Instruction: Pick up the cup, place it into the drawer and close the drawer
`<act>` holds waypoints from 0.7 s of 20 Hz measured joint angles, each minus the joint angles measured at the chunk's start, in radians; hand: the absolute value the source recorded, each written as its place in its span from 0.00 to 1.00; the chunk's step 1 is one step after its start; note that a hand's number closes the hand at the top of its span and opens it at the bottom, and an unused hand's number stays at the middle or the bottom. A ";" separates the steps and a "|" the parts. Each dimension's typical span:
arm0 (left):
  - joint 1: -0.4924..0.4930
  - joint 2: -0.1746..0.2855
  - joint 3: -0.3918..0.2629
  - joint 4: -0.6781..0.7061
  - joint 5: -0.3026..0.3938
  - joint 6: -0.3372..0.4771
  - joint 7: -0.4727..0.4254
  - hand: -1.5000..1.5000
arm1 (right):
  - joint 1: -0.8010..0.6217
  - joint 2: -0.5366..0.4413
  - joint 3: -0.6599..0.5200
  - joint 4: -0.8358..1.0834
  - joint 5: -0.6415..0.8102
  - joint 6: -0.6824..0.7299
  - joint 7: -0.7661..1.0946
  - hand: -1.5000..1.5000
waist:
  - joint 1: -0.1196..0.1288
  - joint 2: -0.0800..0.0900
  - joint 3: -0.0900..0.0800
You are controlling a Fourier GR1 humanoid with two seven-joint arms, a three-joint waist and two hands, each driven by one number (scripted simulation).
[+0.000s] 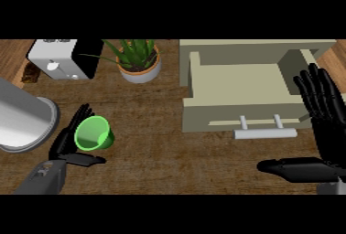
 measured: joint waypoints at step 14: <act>-0.032 -0.056 -0.007 -0.028 0.035 -0.118 0.038 1.00 | -0.019 0.010 0.016 0.019 0.004 0.003 0.007 0.00 | -0.002 0.001 -0.001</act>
